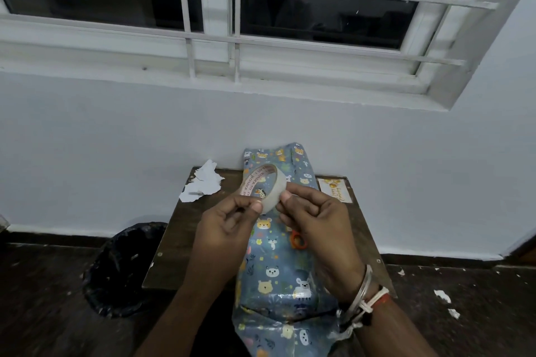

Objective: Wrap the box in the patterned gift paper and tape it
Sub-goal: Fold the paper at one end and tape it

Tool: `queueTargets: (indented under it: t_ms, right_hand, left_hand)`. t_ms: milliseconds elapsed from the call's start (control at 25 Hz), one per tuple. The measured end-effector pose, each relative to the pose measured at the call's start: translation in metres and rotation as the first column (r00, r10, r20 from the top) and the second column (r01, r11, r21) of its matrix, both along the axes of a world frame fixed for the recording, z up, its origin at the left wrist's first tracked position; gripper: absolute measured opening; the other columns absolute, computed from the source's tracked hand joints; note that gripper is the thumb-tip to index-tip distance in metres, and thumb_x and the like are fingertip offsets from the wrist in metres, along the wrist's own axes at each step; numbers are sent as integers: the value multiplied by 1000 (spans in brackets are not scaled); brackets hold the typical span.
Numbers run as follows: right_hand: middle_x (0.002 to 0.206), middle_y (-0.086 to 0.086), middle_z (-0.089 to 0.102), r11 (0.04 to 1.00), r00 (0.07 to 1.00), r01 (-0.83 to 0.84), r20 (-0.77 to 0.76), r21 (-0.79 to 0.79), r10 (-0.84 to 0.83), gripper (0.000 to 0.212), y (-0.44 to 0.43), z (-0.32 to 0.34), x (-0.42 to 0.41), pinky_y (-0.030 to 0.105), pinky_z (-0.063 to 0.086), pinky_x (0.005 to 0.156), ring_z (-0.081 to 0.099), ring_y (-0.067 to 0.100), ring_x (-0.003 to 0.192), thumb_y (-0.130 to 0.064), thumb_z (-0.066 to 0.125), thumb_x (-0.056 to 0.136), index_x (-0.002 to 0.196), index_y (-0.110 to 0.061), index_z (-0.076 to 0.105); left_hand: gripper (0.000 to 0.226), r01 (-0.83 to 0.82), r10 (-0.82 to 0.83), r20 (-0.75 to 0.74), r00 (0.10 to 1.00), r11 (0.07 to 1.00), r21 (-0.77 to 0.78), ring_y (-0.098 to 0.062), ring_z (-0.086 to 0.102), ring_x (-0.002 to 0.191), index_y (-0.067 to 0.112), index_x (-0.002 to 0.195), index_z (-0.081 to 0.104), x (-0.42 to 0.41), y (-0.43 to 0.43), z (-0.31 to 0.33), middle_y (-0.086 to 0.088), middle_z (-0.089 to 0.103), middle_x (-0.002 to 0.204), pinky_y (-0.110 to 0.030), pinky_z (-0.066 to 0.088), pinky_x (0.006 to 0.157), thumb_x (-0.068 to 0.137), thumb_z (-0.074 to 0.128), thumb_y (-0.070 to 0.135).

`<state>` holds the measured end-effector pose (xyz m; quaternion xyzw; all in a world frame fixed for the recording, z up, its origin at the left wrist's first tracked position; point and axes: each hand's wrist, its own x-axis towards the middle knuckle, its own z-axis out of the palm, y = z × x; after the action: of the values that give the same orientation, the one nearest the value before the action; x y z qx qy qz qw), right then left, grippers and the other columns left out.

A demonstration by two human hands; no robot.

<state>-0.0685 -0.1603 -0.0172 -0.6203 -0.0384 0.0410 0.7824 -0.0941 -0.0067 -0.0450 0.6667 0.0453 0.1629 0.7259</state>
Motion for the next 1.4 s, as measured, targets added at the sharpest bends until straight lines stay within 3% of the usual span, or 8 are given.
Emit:
queueTargets:
  t_ms: [280, 440, 560, 760, 920, 1080, 1240, 1400]
  right_hand:
    - [83, 16, 78, 997, 999, 24, 26, -73, -22, 12, -1, 9, -1, 30, 58, 68, 74, 17, 74, -12, 81, 86, 96, -5, 79]
    - [76, 9, 78, 975, 992, 95, 101, -199, -76, 9, -3, 9, -1, 29, 53, 62, 70, 12, 63, -14, 84, 83, 89, -8, 80]
    - [76, 9, 78, 974, 992, 79, 111, -214, -57, 9, -4, 9, -1, 24, 53, 62, 69, 11, 63, -11, 84, 83, 88, -6, 80]
    - [74, 12, 76, 975, 997, -30, 57, -219, 43, 4, -10, 12, 0, 34, 49, 61, 62, 18, 63, -10, 81, 86, 88, -7, 80]
    - [70, 11, 71, 962, 994, -108, 6, -249, 113, 2, -13, 15, 0, 29, 44, 57, 57, 17, 60, -9, 79, 87, 87, -7, 79]
    - [67, 9, 66, 956, 983, -176, -85, -233, 161, 3, -16, 15, 2, 29, 39, 55, 52, 14, 54, -10, 77, 87, 87, -7, 79]
    - [78, 12, 68, 956, 982, -182, -89, -231, 166, 8, -17, 12, 2, 30, 39, 57, 52, 14, 59, -14, 73, 91, 87, -13, 79]
    - [92, 25, 74, 956, 986, -165, -34, -244, 162, 7, -17, 15, 2, 34, 46, 64, 61, 17, 69, -11, 72, 93, 91, -8, 78]
  left_hand:
    - [33, 78, -75, 25, 997, 988, -135, -25, 77, 92, 1, 98, 59, -2, 1, 7, -11, 79, 96, -26, 60, 69, 75, 82, 7]
    - [76, 18, -16, 53, 998, 1000, -26, -18, 70, 114, 21, 134, 48, 2, 0, 3, -5, 65, 131, -24, 59, 85, 73, 86, -5]
    - [104, 30, -31, 59, 998, 999, 26, -15, 61, 128, 41, 151, 37, 7, 0, -4, 3, 49, 149, -29, 56, 95, 68, 93, 11]
    - [61, 96, -89, 52, 995, 984, -149, -17, 71, 107, 31, 130, 55, 2, -3, 13, -8, 64, 128, -32, 62, 77, 76, 82, 25]
    - [53, 38, -32, 41, 999, 986, -161, -29, 72, 99, 22, 124, 53, 4, 2, 16, -22, 64, 121, -40, 64, 74, 79, 79, 18]
    - [56, 23, -15, 90, 996, 995, -95, -7, 70, 87, 25, 131, 51, 3, -1, 13, -1, 70, 105, -27, 59, 73, 87, 76, 0]
    - [49, 64, -57, 67, 996, 993, -100, -16, 69, 94, 31, 119, 59, 6, 3, 12, 11, 71, 96, -55, 60, 89, 77, 75, 12]
    - [43, 103, -100, 32, 994, 988, -116, -20, 69, 87, 20, 113, 55, 4, 6, 17, 5, 69, 89, -61, 58, 87, 75, 73, 13]
